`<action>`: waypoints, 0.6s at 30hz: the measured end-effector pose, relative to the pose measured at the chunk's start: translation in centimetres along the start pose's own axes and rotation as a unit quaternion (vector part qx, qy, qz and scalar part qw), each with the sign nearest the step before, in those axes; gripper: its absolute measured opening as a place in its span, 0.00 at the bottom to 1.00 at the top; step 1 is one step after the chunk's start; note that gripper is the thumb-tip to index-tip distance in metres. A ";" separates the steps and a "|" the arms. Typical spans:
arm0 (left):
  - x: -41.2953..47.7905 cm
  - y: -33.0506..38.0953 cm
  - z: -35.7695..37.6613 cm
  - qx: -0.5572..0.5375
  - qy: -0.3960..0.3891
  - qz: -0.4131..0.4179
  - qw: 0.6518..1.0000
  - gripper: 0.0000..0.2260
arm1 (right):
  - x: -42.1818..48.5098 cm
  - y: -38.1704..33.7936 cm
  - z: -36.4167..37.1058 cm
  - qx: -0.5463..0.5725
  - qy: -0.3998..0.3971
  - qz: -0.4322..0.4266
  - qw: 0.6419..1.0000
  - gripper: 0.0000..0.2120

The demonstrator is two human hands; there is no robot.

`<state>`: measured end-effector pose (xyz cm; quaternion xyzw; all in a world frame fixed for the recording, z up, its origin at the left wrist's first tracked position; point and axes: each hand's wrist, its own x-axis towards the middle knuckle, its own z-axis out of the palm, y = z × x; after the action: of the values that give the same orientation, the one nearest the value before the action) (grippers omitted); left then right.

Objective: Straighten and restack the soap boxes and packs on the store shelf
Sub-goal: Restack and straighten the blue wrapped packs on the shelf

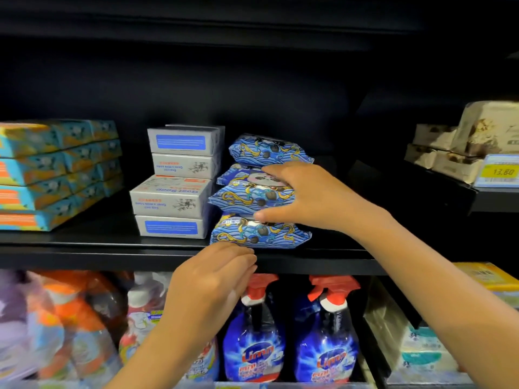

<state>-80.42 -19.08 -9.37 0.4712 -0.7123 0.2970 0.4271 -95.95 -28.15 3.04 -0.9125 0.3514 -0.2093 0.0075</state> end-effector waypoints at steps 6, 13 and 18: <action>1.1 0.0 -2.0 0.009 -0.026 -0.003 1.000 0.13 | -0.7 0.3 0.5 0.028 0.073 0.006 0.997 0.41; 8.1 -1.3 -3.5 -0.081 -0.148 -0.047 0.985 0.27 | -5.7 4.4 -1.8 0.129 0.237 0.077 0.960 0.34; 10.0 -2.1 -0.2 0.027 -0.318 -0.078 0.945 0.39 | -8.6 6.7 -1.9 0.170 0.249 0.141 0.943 0.34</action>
<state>-80.35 -23.90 -0.31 0.6065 -0.7638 0.1167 0.1876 -106.68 -27.36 0.46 -0.7574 0.4262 -0.4836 0.1045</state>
